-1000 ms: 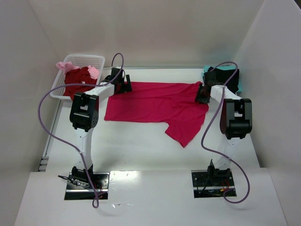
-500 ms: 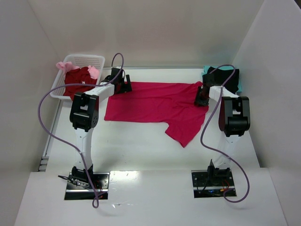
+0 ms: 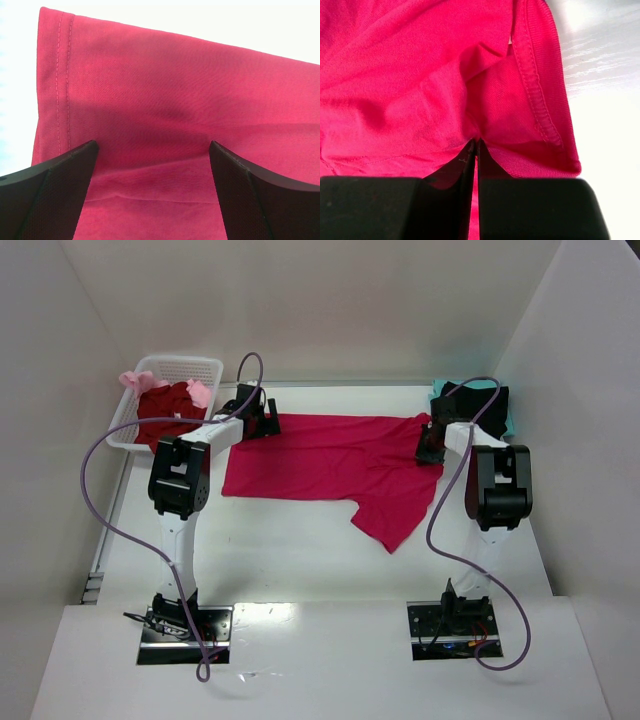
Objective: Fold and stack the t-shirts
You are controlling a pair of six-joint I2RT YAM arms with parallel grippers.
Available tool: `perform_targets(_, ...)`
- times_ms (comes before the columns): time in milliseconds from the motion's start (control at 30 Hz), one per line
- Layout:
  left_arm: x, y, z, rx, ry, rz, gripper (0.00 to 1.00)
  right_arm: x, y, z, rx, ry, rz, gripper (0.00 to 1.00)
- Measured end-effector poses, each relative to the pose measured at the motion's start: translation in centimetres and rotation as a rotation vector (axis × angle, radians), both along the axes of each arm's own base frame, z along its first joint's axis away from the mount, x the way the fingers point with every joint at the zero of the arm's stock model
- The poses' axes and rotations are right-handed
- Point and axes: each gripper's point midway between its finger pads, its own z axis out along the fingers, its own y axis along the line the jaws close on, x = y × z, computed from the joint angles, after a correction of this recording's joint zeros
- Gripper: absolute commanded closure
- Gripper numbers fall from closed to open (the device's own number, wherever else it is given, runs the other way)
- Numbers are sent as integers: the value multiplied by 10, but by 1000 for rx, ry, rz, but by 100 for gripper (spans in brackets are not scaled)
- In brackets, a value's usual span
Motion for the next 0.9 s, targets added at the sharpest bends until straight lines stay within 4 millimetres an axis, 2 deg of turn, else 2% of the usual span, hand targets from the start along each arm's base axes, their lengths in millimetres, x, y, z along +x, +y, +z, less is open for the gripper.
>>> perform_targets(167,0,0,0,0,0,0,1,-2,-3,8,-16,-7,-9,94)
perform_targets(533,0,0,0,0,-1,0,1,-1,-6,52,-28,-97,-17,89)
perform_targets(633,0,0,0,0,-1,-1,1,-5,-6,50,-28,-90,-18,84)
perform_targets(867,0,0,0,0,-1,-1,1,-21,-6,38,-28,-33,-17,84)
perform_targets(900,0,0,0,0,-1,-1,1,-23,-6,36,-29,-25,-17,88)
